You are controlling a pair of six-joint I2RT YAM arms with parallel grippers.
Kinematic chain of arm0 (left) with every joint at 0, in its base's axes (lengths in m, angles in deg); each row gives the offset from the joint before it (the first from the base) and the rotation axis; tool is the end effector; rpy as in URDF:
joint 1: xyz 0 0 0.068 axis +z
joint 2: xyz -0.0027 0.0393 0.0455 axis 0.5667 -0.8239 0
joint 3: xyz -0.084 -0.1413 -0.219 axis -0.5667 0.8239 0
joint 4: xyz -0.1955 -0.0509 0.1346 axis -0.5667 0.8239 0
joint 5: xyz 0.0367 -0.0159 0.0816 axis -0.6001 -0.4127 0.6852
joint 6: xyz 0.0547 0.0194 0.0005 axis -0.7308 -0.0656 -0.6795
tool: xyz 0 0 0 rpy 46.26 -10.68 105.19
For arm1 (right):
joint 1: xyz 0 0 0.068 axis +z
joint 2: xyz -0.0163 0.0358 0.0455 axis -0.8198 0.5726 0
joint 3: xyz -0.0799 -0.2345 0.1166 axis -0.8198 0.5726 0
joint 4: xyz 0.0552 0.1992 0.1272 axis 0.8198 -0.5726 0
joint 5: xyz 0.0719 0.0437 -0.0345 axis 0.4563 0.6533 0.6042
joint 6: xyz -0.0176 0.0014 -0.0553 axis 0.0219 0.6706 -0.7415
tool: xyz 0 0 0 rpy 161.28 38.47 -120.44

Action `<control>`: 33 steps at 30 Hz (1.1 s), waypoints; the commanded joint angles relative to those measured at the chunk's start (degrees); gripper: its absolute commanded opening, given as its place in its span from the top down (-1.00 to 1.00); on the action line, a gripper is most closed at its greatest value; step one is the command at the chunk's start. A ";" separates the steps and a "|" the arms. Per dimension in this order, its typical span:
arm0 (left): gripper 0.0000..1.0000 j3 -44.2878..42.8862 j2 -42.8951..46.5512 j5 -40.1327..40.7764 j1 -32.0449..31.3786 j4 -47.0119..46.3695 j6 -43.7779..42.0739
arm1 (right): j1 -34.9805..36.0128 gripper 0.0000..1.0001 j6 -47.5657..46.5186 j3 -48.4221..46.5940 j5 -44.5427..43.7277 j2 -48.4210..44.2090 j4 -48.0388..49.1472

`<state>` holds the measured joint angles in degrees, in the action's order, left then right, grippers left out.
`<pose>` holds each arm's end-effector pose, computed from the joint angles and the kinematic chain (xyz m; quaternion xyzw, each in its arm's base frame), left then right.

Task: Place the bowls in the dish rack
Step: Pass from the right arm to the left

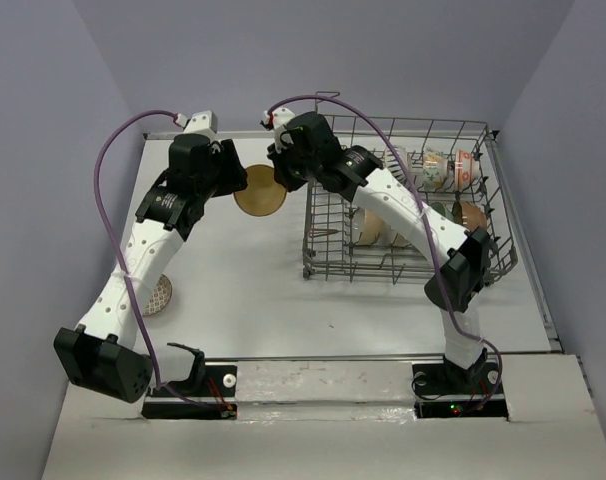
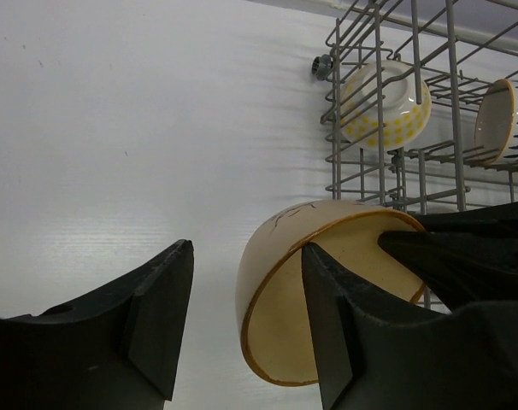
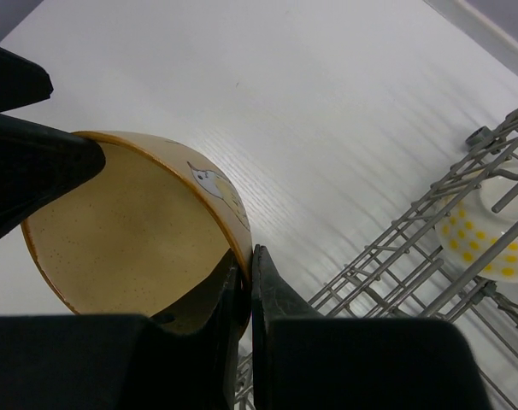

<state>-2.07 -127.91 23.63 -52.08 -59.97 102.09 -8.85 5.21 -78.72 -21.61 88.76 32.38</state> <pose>0.2565 -0.0792 0.4031 -0.0187 0.8144 -0.1619 0.5569 0.3081 0.3213 0.3866 -0.3302 0.8029 0.1995 0.4544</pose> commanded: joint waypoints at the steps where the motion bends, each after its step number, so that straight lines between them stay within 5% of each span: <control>1: -0.24 -1.51 1.34 0.90 -0.37 0.00 -2.04 | 0.28 0.98 -2.75 -2.86 2.51 -5.62 3.48; 18: -0.21 -0.99 1.08 -0.41 -1.69 1.67 -3.45 | 0.28 0.98 -8.81 -6.29 9.80 -4.83 2.07; 26: -0.04 -1.60 1.08 -1.56 -1.77 2.64 -3.71 | 0.28 0.98 -12.77 -5.23 13.85 -5.36 1.89; 33: 0.39 -1.95 0.90 -2.26 -1.86 3.25 -3.98 | 0.28 0.97 -17.15 -3.39 16.39 -6.15 1.54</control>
<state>-2.10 -127.88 20.48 -54.36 -55.54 98.50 -8.94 -8.56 -81.14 -11.89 87.80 30.93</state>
